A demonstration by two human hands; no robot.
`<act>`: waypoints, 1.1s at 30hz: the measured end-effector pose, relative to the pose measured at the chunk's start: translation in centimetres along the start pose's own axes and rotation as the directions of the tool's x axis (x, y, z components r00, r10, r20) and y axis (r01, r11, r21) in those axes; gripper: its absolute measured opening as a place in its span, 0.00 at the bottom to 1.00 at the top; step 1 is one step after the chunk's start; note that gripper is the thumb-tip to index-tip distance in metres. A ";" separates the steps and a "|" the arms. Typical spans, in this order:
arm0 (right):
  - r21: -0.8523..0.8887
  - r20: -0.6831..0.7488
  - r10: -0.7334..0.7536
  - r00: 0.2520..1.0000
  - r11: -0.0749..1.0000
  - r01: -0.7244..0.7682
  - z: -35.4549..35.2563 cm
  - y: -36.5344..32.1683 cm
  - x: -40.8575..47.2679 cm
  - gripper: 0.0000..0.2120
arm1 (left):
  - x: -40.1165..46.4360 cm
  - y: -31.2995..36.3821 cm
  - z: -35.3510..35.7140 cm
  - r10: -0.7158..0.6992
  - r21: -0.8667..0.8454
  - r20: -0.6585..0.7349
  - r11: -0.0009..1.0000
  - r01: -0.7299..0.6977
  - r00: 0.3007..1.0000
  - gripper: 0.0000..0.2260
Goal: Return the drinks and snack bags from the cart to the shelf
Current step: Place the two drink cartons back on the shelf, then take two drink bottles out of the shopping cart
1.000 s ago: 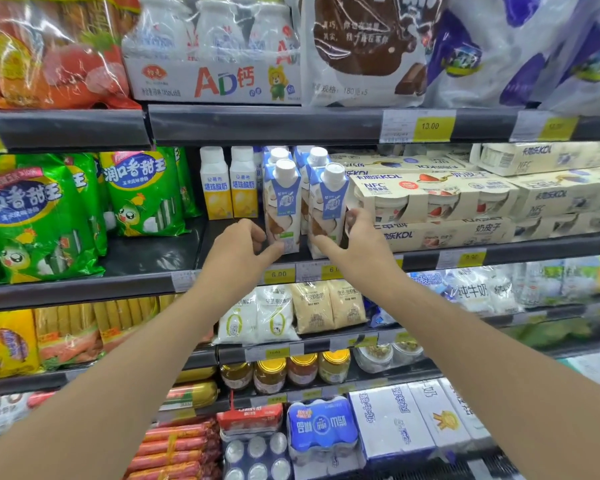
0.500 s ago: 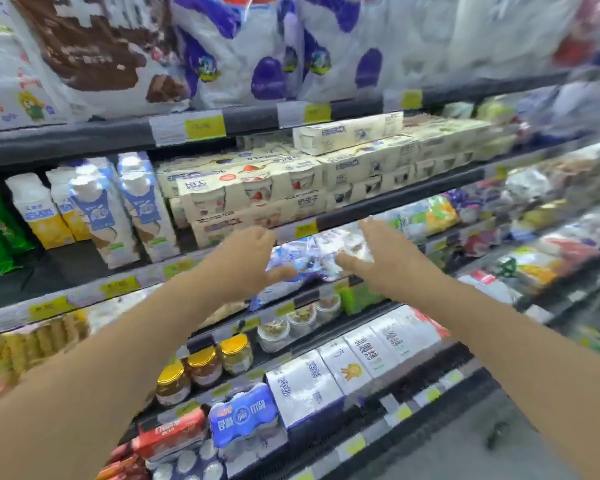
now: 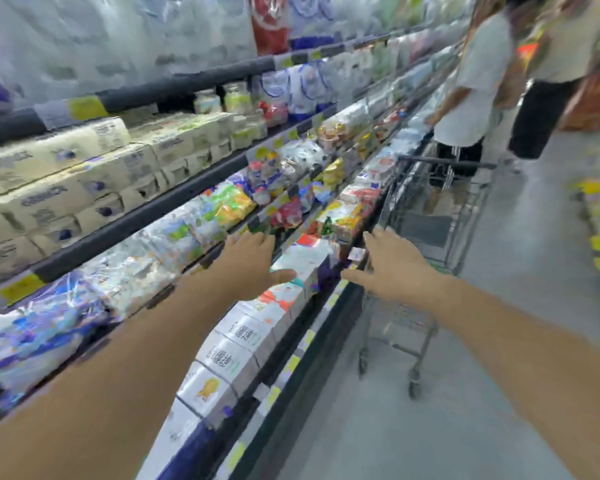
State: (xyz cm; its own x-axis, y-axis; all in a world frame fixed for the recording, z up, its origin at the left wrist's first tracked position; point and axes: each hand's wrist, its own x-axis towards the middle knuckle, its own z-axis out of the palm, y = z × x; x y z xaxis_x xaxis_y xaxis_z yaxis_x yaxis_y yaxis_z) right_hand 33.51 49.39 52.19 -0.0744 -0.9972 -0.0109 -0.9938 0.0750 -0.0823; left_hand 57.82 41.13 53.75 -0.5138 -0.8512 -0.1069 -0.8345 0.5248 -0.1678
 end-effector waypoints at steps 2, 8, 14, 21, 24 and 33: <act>0.012 0.006 0.075 0.997 0.997 -0.075 0.5 3.5 0.0 0.48 | 2.7 2.7 0.2 0.066 0.006 0.016 0.998 -0.066 0.998 0.40; 0.043 0.051 0.261 0.964 0.964 -0.263 3.3 11.3 2.5 0.55 | 12.6 8.1 1.7 0.219 -0.012 0.048 0.976 -0.219 0.974 0.41; 0.050 0.067 0.397 0.916 0.915 -0.400 5.1 17.5 8.3 0.44 | 23.7 11.9 1.8 0.364 -0.043 0.061 0.931 -0.362 0.929 0.41; 0.086 0.121 0.524 0.843 0.840 -0.535 4.7 21.9 14.4 0.45 | 35.3 14.9 0.8 0.494 -0.076 0.104 0.869 -0.488 0.863 0.40; 0.111 0.129 0.560 0.818 0.812 -0.573 5.3 24.2 16.2 0.45 | 39.2 16.7 1.3 0.530 -0.077 0.131 0.848 -0.525 0.838 0.40; 0.194 0.222 0.611 0.759 0.736 -0.649 8.6 33.9 20.9 0.43 | 49.6 25.4 3.6 0.600 -0.126 0.183 0.800 -0.586 0.779 0.40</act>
State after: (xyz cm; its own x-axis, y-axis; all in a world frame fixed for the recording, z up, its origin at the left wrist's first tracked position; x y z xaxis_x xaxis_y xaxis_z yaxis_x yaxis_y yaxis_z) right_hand -1.01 31.15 40.64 -0.6456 -0.7103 -0.2803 -0.6667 0.7033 -0.2468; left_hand 11.92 12.27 40.63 -0.8642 -0.3479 -0.3635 -0.3917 0.9186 0.0521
